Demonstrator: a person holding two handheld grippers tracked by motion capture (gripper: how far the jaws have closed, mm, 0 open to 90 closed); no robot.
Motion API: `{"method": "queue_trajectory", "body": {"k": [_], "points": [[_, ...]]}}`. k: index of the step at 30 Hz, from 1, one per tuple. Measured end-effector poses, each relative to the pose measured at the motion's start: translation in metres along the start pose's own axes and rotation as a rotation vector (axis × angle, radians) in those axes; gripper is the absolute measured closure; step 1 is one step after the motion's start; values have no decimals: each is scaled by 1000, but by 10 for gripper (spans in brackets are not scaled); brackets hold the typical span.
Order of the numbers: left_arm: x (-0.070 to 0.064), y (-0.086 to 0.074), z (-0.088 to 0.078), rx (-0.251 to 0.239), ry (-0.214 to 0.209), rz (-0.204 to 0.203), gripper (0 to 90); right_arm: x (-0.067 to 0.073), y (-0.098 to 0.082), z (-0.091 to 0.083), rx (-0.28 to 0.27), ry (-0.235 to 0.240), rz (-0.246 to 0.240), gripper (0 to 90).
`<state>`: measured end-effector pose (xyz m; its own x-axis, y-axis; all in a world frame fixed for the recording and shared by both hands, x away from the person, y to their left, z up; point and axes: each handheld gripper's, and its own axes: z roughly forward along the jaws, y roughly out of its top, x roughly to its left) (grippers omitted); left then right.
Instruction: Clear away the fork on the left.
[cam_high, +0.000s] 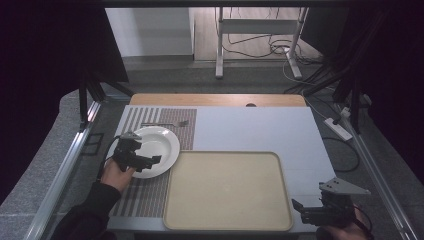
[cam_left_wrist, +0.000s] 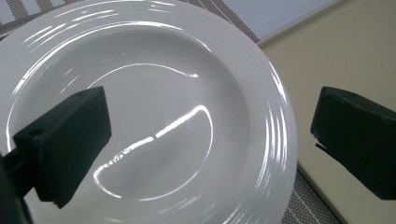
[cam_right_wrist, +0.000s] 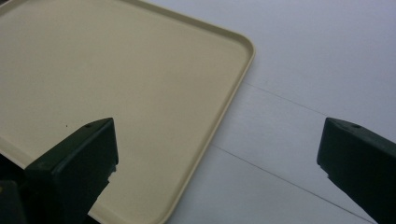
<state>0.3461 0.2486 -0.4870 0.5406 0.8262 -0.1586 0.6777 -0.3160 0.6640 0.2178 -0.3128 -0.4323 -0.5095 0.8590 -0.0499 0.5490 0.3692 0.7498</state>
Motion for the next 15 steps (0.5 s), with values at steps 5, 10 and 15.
{"method": "queue_trajectory", "body": {"k": [5,10,15], "points": [[3,7,9,24,27,33,0,0,0,-1,-4,6,0,0],[6,11,16,28,30,34,0,0,0,-1,-5,8,-3,0],[10,14,21,37,17,35,0,0,-1,-1,-8,8,-2,0]]}}
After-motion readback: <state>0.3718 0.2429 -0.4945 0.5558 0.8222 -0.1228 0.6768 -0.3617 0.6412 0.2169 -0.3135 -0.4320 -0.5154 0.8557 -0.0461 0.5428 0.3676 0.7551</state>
